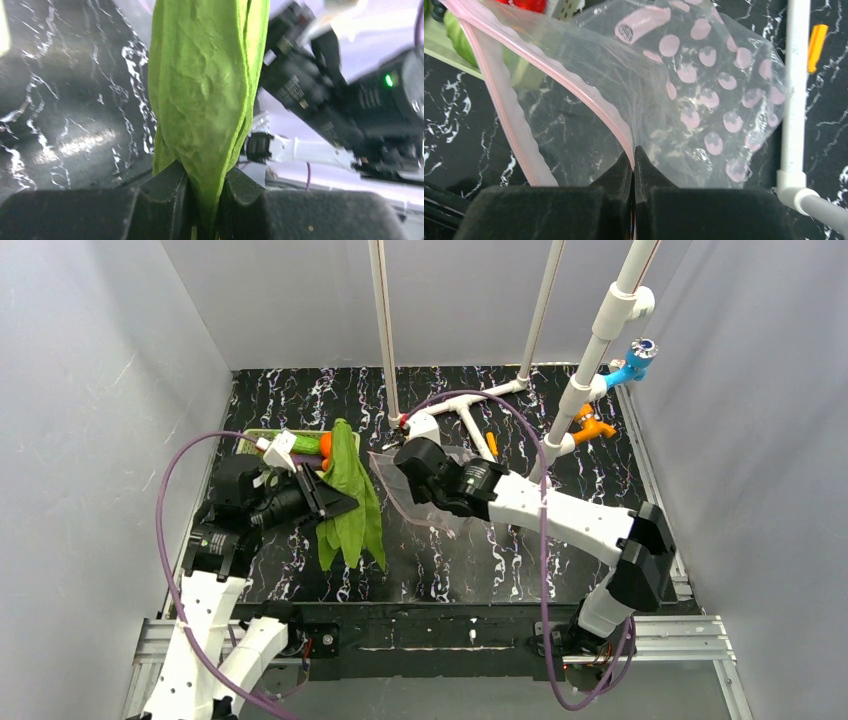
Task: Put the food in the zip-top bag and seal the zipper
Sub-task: Place the fake vegetable in the zipper food storage bag.
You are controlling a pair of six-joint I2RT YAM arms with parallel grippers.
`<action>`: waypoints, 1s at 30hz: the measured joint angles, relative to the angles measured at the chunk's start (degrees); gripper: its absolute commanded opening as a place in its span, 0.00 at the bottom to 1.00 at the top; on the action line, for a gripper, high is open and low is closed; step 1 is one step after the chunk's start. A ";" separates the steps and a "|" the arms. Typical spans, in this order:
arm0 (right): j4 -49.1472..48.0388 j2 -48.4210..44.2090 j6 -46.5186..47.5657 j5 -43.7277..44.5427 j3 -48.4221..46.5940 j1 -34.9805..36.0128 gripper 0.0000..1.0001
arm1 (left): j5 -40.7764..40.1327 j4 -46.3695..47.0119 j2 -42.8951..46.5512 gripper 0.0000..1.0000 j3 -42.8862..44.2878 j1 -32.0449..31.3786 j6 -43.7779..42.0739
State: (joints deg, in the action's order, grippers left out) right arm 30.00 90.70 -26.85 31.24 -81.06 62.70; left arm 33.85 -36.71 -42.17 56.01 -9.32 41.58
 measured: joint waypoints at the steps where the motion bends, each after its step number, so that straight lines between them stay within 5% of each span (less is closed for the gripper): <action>1: 0.85 1.42 -0.39 0.15 -1.46 -0.04 0.01 | 1.33 -1.09 0.55 0.00 0.48 -0.55 0.09; 6: 1.07 5.46 -2.40 0.42 -5.05 0.00 0.01 | 4.35 -7.63 1.51 0.00 1.46 -7.30 0.72; 13: 1.05 5.42 -3.87 2.97 -3.87 0.04 0.01 | -2.08 -6.78 -4.79 0.00 -0.37 -26.88 8.55; 30: -10.23 -5.46 -2.64 5.62 6.40 1.16 0.01 | -6.80 -1.09 1.44 0.00 -10.03 -27.93 21.73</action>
State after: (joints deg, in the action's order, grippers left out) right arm 19.77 85.23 -29.50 36.86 -74.65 63.86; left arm 27.05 -37.80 -40.73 45.98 -37.26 63.31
